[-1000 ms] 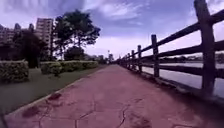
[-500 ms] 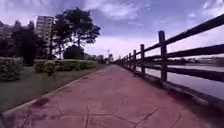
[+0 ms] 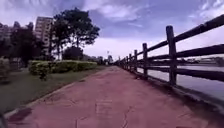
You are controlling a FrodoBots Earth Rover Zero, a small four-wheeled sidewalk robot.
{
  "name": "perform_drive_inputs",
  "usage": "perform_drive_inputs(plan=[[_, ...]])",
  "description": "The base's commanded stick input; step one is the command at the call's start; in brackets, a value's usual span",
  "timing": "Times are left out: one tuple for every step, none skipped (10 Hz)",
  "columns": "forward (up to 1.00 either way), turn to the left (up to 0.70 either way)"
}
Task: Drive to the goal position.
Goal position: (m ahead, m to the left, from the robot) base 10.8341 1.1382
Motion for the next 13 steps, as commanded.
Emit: perform_drive_inputs(plan=[[1.0, 0.0], [1.0, 0.0], [1.0, 0.0], [1.0, 0.0], [1.0, 0.0], [1.0, 0.0], [1.0, 0.0], [1.0, 0.0], [1.0, 0.0], [1.0, 0.0], [1.0, 0.0], [1.0, 0.0], [1.0, 0.0]])
